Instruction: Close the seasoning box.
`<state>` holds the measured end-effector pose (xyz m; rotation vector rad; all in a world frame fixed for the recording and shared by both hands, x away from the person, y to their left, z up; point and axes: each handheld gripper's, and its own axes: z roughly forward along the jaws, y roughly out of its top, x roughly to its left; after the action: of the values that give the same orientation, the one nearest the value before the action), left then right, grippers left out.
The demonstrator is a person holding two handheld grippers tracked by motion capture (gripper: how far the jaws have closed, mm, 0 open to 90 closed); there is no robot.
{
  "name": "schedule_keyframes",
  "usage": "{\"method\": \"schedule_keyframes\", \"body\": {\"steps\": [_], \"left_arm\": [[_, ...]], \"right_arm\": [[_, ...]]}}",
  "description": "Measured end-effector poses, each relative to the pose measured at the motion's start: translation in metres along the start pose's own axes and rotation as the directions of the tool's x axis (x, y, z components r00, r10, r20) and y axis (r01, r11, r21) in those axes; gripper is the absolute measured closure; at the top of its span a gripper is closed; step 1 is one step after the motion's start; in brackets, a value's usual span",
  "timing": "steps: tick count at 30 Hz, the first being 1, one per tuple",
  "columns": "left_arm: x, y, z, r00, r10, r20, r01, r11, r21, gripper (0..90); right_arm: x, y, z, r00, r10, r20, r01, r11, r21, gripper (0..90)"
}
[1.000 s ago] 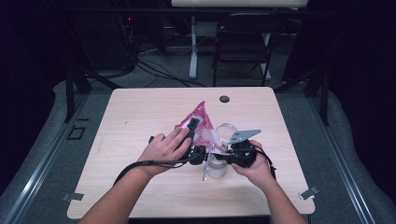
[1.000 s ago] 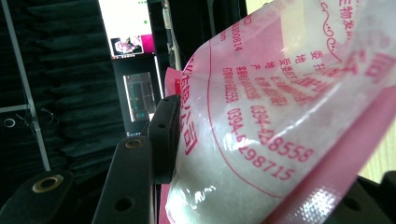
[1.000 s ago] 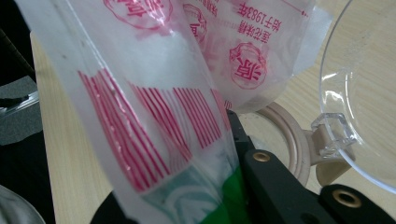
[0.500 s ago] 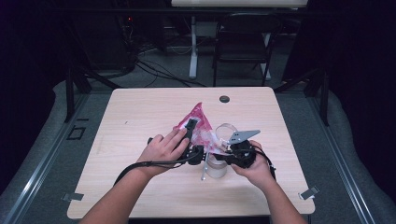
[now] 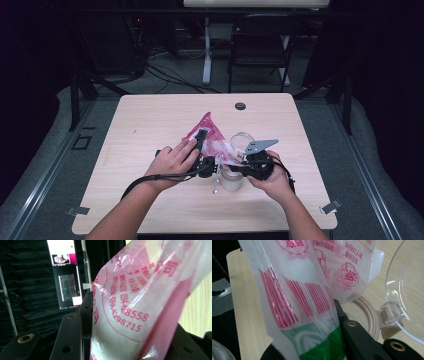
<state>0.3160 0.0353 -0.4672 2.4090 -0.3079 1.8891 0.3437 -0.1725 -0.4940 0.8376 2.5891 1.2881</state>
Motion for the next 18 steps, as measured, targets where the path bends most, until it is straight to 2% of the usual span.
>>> {"method": "schedule_keyframes", "body": {"steps": [1, 3, 6, 8, 11, 15, 18], "left_arm": [[-0.0007, -0.0005, -0.0003, 0.9999, -0.001, -0.013, 0.001, 1.0, -0.003, 59.5], [-0.0017, -0.0012, -0.0001, 1.0, -0.004, 0.003, 0.004, 1.0, 0.003, 59.4], [-0.0028, -0.002, 0.0, 0.9999, -0.011, 0.006, 0.011, 0.9999, 0.004, 59.3], [-0.0039, -0.0024, -0.0002, 0.9998, -0.019, -0.01, 0.019, 0.9998, -0.002, 59.1], [-0.005, -0.0032, -0.0001, 0.9996, -0.026, -0.01, 0.026, 0.9996, -0.003, 59.0], [-0.0057, -0.0041, 0.0001, 0.9997, -0.023, 0.008, 0.023, 0.9997, 0.005, 58.9], [-0.0058, -0.0046, -0.0001, 0.9996, -0.03, -0.005, 0.03, 0.9996, 0.0, 58.8]], "right_arm": [[0.0002, 0.0, 0.0001, 1.0, 0.0, 0.001, 0.0, 1.0, 0.0, 90.0], [0.0006, 0.0001, 0.0003, 1.0, 0.0, 0.003, 0.0, 1.0, 0.0, 90.0], [0.001, 0.0002, 0.0008, 1.0, 0.003, 0.005, -0.003, 1.0, -0.005, 90.0], [0.0009, 0.0004, 0.0005, 1.0, -0.001, 0.007, 0.001, 1.0, -0.002, 90.0], [0.0012, 0.0004, 0.0004, 1.0, -0.001, 0.005, 0.001, 1.0, -0.005, 90.0], [0.0014, 0.0006, 0.0005, 0.9999, -0.003, 0.01, 0.003, 1.0, -0.005, 90.0], [0.0016, 0.0008, 0.0007, 0.9999, -0.005, 0.01, 0.005, 1.0, -0.004, 90.0]]}}
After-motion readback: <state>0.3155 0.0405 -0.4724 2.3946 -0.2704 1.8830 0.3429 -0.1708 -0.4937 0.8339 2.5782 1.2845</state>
